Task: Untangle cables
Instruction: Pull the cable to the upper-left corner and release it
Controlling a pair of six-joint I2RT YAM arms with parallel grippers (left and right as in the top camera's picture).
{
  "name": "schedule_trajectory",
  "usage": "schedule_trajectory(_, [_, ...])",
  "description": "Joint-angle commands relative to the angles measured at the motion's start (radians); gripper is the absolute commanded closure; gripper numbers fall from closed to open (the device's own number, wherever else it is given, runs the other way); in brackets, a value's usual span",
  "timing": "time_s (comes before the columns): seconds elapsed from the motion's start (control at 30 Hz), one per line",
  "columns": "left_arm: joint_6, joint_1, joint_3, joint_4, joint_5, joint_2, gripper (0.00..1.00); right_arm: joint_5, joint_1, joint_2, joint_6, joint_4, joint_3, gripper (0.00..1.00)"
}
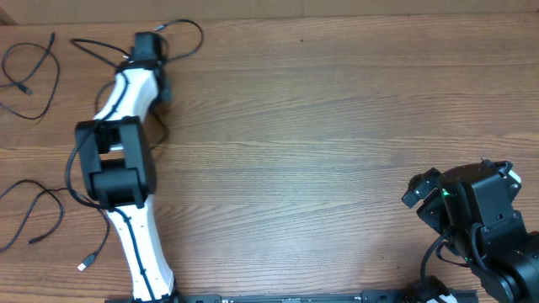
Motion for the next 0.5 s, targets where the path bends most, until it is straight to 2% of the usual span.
schedule_trajectory(0.0, [0.135, 0.047, -0.005, 0.111, -0.059, 0.011, 0.96, 0.011, -0.002, -0.003, 0.005, 0.004, 0.016, 0.00])
schedule_trajectory(0.13, [0.259, 0.097, -0.005, 0.319, -0.058, 0.011, 0.96, 0.011, -0.002, -0.003, 0.005, 0.004, 0.016, 0.00])
schedule_trajectory(0.23, [0.309, 0.111, -0.005, 0.424, -0.059, 0.011, 0.96, 0.011, -0.002, -0.003, 0.005, 0.004, 0.016, 0.00])
schedule_trajectory(0.47, [0.318, 0.113, 0.020, 0.491, -0.094, 0.011, 0.96, 0.011, -0.002, -0.003, 0.005, 0.004, 0.016, 0.00])
